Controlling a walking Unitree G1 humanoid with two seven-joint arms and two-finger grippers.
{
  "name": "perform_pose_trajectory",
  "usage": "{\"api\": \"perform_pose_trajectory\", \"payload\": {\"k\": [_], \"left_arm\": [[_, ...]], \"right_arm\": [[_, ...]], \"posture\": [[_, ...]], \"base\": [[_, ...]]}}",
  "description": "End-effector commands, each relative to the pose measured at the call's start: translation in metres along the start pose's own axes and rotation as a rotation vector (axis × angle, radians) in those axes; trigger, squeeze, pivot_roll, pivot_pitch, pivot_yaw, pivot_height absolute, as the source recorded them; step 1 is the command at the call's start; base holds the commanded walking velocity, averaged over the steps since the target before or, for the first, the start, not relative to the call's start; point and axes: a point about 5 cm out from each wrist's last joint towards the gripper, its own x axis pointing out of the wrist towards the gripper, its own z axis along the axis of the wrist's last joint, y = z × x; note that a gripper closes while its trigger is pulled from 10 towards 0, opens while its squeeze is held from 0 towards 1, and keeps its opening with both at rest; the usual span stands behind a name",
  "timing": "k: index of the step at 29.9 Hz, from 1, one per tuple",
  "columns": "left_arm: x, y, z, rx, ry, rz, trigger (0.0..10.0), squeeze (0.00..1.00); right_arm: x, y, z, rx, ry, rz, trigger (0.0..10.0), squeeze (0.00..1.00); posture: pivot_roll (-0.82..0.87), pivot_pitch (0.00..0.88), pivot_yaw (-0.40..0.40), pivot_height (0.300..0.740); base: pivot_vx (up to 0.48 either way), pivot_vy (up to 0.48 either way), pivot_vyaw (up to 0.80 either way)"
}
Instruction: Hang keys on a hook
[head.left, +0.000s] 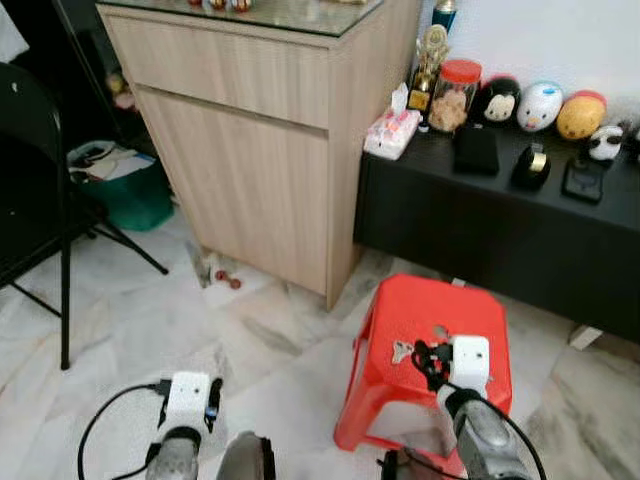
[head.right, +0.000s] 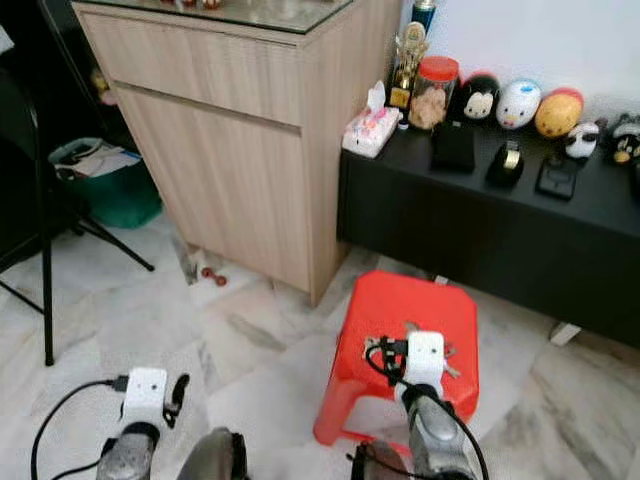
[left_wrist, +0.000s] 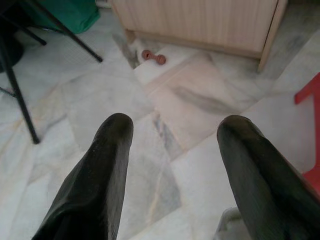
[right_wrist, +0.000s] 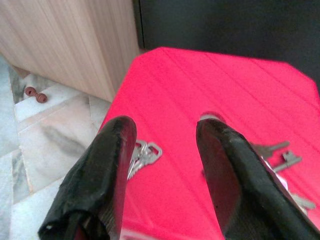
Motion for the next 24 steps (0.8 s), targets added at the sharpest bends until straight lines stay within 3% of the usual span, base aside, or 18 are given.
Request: {"api": "perform_pose_trajectory", "payload": {"k": [1, 3, 6, 10, 24], "left_arm": [[0.003, 0.001, 0.008, -0.007, -0.038, -0.032, 10.0, 0.0], [0.003, -0.002, 0.01, -0.016, -0.049, -0.047, 10.0, 0.0], [0.001, -0.004, 0.001, -0.122, 0.005, -0.022, 10.0, 0.0], [-0.004, -0.004, -0.011, -0.201, 0.077, 0.005, 10.0, 0.0], [-0.002, -0.005, -0.008, -0.237, 0.069, -0.026, 10.0, 0.0]], "right_arm": [[-0.001, 0.002, -0.002, 0.011, 0.006, 0.005, 10.0, 0.0], [-0.001, 0.002, -0.002, 0.012, 0.006, 0.005, 10.0, 0.0], [0.0, 0.002, -0.002, 0.013, 0.005, 0.005, 10.0, 0.0], [0.0, 0.002, -0.002, 0.01, 0.008, 0.004, 10.0, 0.0], [0.001, 0.003, 0.0, 0.02, 0.008, 0.003, 10.0, 0.0]], "posture": [[0.11, 0.093, -0.02, 0.63], [0.11, 0.094, -0.019, 0.63], [0.11, 0.094, -0.019, 0.63], [0.1, 0.094, -0.02, 0.63], [0.11, 0.095, -0.017, 0.63]], "base": [[0.0, 0.0, 0.0], [0.0, 0.0, 0.0], [0.0, 0.0, 0.0], [0.0, 0.0, 0.0], [0.0, 0.0, 0.0]]}}
